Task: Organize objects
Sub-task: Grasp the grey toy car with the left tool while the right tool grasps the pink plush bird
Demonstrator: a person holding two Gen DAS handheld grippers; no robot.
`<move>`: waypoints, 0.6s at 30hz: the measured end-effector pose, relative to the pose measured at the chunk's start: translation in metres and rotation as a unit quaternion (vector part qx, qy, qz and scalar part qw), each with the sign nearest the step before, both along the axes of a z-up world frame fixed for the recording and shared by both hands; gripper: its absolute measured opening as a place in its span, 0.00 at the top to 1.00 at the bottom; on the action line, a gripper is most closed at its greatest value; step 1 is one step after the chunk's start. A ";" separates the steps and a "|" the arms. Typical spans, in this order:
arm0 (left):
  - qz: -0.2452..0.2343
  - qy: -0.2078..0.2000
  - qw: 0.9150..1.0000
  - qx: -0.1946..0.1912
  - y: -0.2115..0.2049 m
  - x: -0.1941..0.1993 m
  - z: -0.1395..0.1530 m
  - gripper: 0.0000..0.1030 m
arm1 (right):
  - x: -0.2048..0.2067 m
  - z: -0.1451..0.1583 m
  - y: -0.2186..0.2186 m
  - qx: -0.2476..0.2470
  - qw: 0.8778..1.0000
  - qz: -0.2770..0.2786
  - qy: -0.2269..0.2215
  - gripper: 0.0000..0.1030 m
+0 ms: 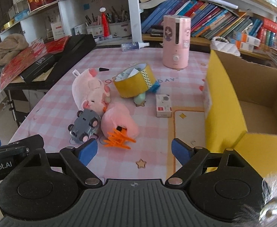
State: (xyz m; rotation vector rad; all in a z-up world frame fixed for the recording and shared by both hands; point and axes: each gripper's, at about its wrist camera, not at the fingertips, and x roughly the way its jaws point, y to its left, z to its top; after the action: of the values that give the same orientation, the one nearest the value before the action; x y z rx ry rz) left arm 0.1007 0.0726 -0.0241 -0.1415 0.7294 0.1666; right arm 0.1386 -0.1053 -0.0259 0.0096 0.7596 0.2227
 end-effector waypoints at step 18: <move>0.014 0.028 0.999 0.005 0.010 0.034 -0.008 0.00 | 0.075 -0.013 0.011 0.054 0.997 0.018 0.058 0.17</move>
State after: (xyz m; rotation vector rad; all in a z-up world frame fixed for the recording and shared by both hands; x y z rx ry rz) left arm 0.1343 0.0821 -0.0322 -0.1385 0.7832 0.2014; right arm 0.2134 -0.0942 -0.0392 0.1117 0.8635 0.2982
